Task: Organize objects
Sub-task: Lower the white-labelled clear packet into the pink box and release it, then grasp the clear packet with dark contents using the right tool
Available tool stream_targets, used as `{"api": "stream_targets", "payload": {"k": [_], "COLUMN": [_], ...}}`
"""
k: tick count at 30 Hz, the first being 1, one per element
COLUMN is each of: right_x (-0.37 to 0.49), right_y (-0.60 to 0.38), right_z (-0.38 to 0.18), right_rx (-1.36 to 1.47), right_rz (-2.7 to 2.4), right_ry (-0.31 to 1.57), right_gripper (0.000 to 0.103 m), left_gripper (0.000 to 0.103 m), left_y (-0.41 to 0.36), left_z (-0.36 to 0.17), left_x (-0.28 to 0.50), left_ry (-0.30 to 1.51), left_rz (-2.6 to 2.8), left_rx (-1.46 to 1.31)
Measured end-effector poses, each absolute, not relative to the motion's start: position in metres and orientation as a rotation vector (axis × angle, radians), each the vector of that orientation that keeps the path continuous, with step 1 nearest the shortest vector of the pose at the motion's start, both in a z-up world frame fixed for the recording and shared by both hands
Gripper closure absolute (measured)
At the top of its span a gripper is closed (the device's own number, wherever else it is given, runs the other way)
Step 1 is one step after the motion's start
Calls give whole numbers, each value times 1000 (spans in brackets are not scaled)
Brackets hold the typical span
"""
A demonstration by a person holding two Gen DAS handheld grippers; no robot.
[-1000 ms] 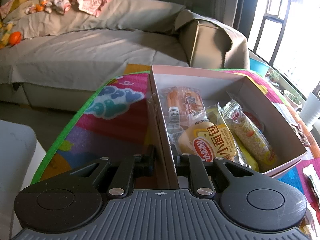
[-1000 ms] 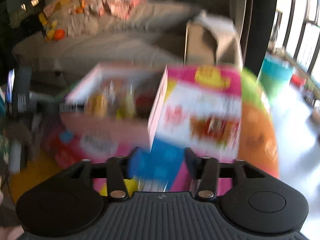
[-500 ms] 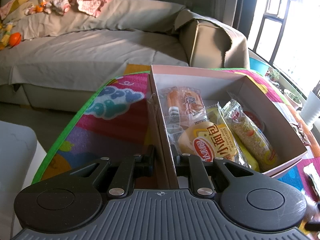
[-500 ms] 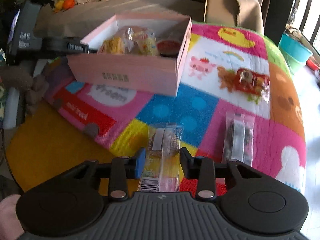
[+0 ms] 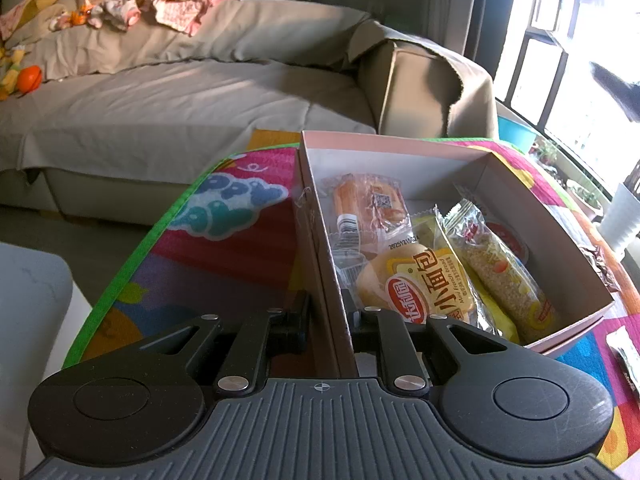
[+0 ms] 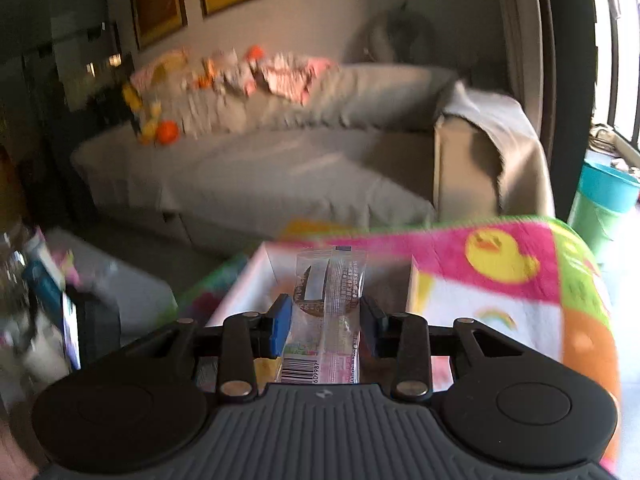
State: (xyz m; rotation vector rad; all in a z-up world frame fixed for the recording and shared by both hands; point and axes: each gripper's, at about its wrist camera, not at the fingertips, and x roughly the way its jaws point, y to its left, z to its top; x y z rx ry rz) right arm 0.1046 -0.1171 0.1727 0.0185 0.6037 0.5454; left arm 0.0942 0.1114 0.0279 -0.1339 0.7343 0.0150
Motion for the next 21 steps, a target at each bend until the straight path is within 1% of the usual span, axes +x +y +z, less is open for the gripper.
{"api": "stream_targets", "payload": {"k": [1,2,3,5,8,15,21], "right_x": [114,124,134,149,154,125,93], "right_y": [-111,-105,-98,-91,-94,-148,-205], "right_z": [174,175,174,169,157,129,99], "right_rx": [42,55,65,79,88,10,-14], "right_rz": [545,549,548,539,524,378,234], "right_ry": [576,562,563,596,639,656,718], "right_gripper": [66,62,61,61,55,39,32], "left_gripper": [86,86,86,86,85,85,86], "left_y": [111,111,111,111,111,111,111], "left_z": [28,28,28,28,28,29,29], "left_x": [94,94,94,94,94,94,95], "left_ry": [734,735,734,734,733,731,732], "left_rz": [15,15,14,15,14,13,14], "left_rx": [-134,-133,-134,-134,-137,-142,-142]}}
